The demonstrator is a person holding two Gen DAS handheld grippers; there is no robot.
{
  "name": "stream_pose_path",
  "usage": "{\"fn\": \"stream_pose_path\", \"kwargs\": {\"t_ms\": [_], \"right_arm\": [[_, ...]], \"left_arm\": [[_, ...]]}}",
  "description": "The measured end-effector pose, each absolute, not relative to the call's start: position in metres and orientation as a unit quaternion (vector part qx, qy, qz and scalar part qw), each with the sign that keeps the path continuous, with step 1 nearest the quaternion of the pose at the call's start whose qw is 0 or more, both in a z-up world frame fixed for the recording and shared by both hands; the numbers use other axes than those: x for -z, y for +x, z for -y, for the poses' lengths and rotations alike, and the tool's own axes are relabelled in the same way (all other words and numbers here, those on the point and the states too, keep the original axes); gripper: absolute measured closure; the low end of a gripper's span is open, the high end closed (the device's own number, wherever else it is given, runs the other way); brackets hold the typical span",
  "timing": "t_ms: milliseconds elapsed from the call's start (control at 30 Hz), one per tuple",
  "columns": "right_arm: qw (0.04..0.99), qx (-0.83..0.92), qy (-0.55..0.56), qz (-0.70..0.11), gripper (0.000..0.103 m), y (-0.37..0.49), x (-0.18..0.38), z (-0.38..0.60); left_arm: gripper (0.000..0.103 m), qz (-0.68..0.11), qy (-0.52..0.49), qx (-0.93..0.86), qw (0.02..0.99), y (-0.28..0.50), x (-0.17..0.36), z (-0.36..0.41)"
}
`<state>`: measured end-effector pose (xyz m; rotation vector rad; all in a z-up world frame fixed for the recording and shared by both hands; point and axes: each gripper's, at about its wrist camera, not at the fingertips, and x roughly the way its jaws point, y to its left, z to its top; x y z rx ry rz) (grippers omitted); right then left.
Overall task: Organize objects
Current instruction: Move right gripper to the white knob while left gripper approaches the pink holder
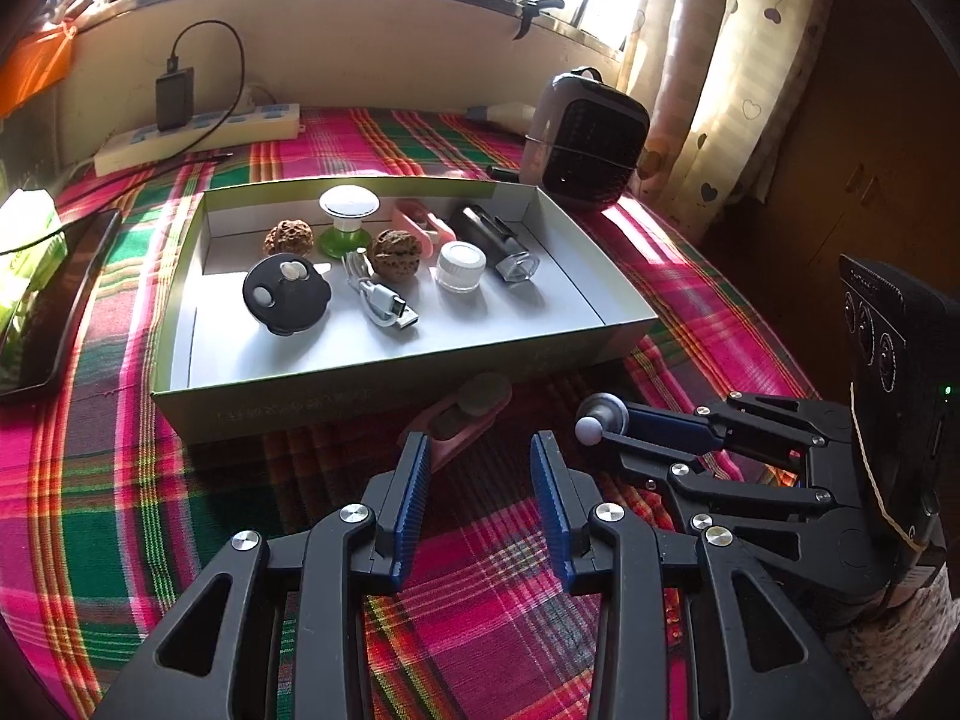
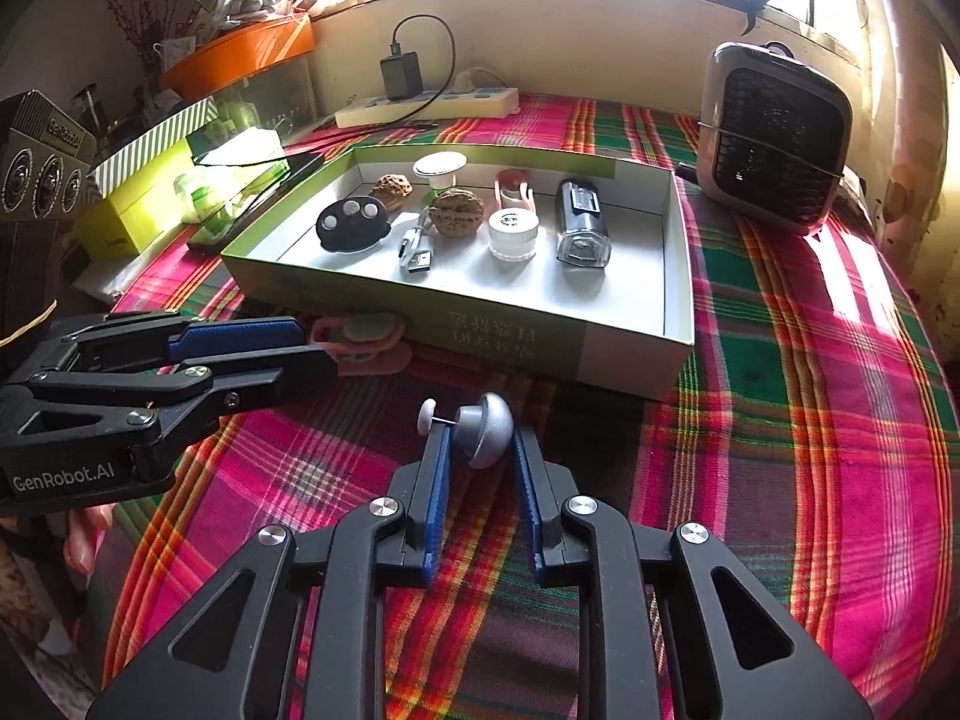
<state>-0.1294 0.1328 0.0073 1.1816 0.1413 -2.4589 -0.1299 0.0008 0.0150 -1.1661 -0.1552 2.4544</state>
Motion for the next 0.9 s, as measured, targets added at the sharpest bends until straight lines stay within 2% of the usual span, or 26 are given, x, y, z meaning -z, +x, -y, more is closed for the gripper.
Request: {"fn": "stream_pose_path", "kwargs": {"t_ms": [433, 767, 900], "right_arm": [[0.188, 0.883, 0.428, -0.038, 0.081, -0.125, -0.006, -0.151], [0.174, 0.885, 0.432, -0.024, 0.081, -0.123, -0.006, -0.168], [0.163, 0.887, 0.431, -0.018, 0.076, -0.122, -0.006, -0.174]], "left_arm": [[0.07, 0.001, -0.413, -0.892, 0.185, -0.135, -0.016, -0.006], [0.069, -0.026, -0.424, -0.881, 0.207, -0.144, -0.011, -0.025], [0.069, -0.027, -0.426, -0.877, 0.222, -0.14, -0.011, -0.032]]}}
